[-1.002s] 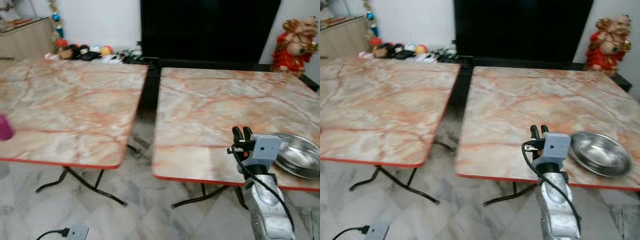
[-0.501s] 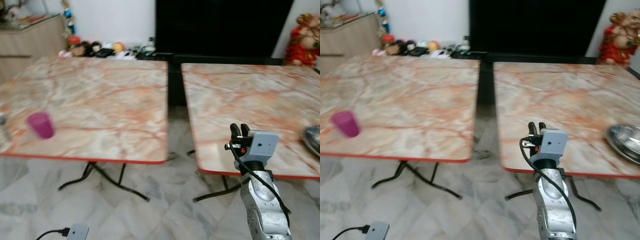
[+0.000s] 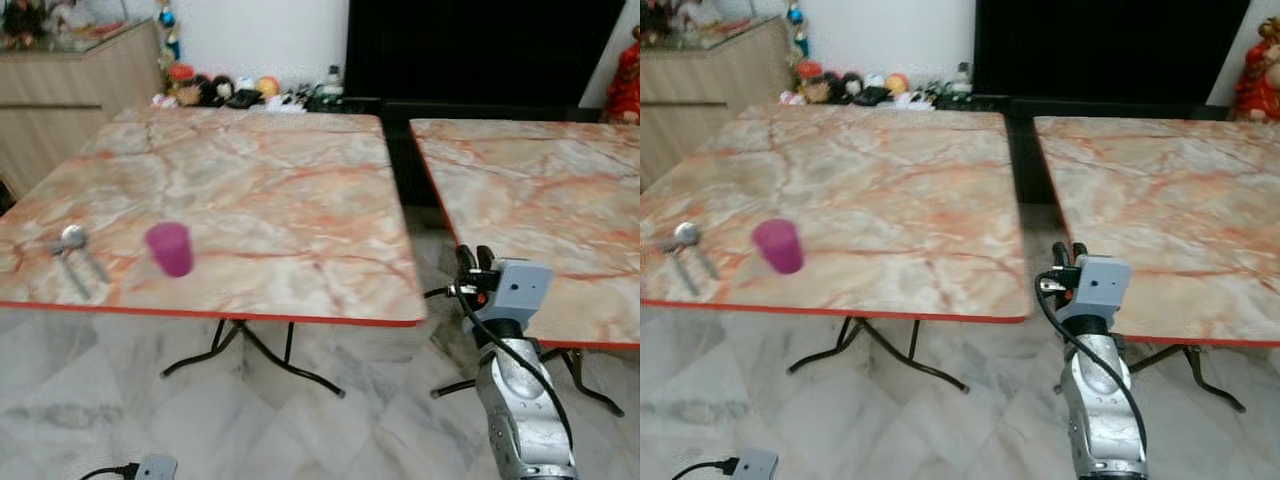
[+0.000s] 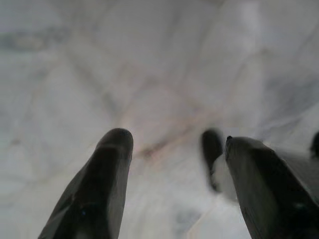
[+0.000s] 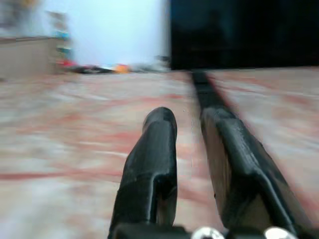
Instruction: Setting the table
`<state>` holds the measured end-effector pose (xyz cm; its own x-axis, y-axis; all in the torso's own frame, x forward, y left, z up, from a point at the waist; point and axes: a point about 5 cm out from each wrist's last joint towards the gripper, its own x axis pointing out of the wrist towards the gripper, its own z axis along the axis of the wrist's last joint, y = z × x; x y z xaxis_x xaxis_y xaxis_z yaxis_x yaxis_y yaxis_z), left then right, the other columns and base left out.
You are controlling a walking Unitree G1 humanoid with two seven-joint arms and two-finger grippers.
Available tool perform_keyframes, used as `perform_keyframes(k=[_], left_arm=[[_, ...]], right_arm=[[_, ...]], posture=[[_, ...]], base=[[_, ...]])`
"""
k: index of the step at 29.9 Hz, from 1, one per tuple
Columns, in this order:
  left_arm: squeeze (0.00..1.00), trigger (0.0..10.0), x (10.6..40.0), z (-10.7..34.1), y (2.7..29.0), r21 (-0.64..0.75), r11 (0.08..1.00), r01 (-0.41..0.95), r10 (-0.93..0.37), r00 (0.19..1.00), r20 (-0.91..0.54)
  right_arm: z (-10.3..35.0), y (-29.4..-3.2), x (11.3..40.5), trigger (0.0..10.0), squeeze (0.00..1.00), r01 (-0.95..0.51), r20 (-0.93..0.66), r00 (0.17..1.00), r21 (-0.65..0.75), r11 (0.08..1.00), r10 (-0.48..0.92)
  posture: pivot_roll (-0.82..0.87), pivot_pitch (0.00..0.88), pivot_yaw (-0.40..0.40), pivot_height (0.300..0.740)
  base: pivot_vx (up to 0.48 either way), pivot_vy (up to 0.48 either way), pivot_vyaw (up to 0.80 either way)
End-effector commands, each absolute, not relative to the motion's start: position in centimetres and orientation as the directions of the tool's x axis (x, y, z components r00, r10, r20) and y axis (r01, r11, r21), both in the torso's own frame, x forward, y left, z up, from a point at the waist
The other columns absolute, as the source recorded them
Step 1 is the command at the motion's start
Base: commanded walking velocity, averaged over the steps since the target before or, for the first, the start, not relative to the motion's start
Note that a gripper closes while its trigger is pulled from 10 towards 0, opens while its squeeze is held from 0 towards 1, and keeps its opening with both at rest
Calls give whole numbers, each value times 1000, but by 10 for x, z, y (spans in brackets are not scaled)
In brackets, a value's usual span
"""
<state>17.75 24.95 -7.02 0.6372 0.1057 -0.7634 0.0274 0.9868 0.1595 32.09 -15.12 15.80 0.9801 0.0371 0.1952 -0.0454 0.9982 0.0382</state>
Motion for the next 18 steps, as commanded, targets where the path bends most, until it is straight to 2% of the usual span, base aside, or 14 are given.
perform_keyframes(k=[1, 18], left_arm=[[0, 10000, 173, -74, 247, 150, 988, 21, 105, 620, -778], [0, 10000, 168, -77, 245, 146, 989, 16, 107, 605, -789]], right_arm=[[162, -161, 321, 10000, 0, -18, 208, 978, 21, 1000, 13], [162, -156, 322, 10000, 0, -27, 210, 977, 15, 1000, 23]], posture=[[-17, 106, -3, 740], [-14, 112, -8, 740]], base=[[0, 480, 0], [0, 480, 0]])
